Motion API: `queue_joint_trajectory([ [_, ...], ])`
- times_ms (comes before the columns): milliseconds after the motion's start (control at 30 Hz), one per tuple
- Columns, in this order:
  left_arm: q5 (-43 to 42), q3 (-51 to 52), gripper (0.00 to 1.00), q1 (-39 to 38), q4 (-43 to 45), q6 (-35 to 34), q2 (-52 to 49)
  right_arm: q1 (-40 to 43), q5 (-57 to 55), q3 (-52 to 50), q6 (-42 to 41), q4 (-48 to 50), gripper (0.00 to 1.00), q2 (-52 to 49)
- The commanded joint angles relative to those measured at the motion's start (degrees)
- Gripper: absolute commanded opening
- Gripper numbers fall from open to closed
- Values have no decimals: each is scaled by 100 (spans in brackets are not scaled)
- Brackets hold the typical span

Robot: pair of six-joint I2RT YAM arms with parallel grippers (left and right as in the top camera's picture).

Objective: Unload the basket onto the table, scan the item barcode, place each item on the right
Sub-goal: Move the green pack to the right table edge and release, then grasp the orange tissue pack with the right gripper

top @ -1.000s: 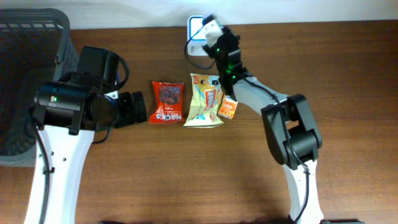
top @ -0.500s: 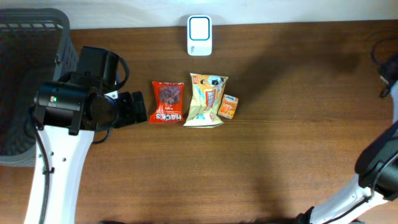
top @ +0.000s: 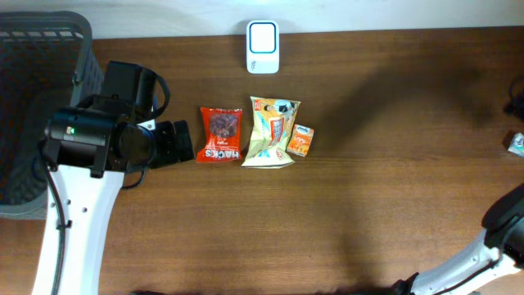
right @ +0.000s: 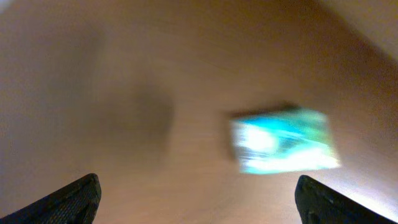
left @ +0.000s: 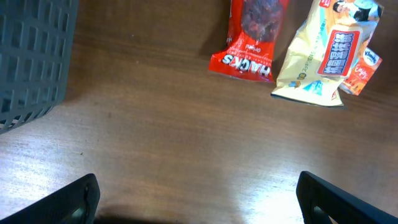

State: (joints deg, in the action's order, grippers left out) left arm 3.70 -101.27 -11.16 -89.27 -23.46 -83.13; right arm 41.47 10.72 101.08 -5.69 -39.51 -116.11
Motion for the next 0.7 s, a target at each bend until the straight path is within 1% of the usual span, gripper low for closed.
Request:
queue_joint_trajectory([
  [0, 63, -22, 99, 9, 9, -52, 22, -684, 4111, 168, 61, -439, 99, 367],
  [33, 63, -22, 99, 9, 9, -52, 22, -944, 4133, 155, 66, -772, 99, 356],
  [67, 63, -22, 99, 9, 9, -52, 22, -1707, 4079, 61, 715, -1512, 95, 323],
  [100, 63, -22, 99, 9, 9, -52, 22, -2282, 3713, 4, 739, -1847, 89, 260],
  [133, 63, -22, 99, 9, 9, -52, 22, -2944, 2896, -4, 739, -2103, 88, 184],
  [167, 63, -22, 99, 9, 9, -52, 22, -3423, 2236, -4, 739, -2120, 87, 144],
  [200, 63, -22, 99, 9, 9, -52, 22, -3869, 1718, -4, 734, -2120, 77, 118],
  [267, 63, -22, 99, 9, 9, -52, 22, -4870, 1010, -4, 662, -2116, 73, 17],
  [300, 63, -22, 99, 9, 9, -52, 22, -5386, 470, -4, 221, -2114, 68, -118],
  [333, 63, -22, 99, 9, 9, -52, 22, -5683, 144, -4, -149, -2081, 57, -251],
  [367, 63, -22, 99, 9, 9, -52, 22, -5967, 39, -4, -686, -1987, 46, -442],
  [400, 63, -22, 99, 9, 9, -52, 22, -6124, 39, -4, -1008, -1910, 43, -568],
  [467, 63, -22, 99, 9, 9, -52, 22, -6446, -4, -4, -1351, -1711, 38, -813],
  [500, 63, -22, 99, 9, 9, -52, 22, -6533, -321, -4, -1364, -1659, 37, -879],
  [533, 63, -22, 99, 9, 9, -52, 22, -6620, -1051, -4, -1672, -1692, 36, -933],
  [567, 63, -22, 99, 9, 9, -52, 22, -6660, -1545, -4, -1851, -1753, 36, -988],
  [667, 63, -22, 99, 9, 9, -52, 22, -6651, -1749, -120, -1864, -1858, 37, -1113],
])
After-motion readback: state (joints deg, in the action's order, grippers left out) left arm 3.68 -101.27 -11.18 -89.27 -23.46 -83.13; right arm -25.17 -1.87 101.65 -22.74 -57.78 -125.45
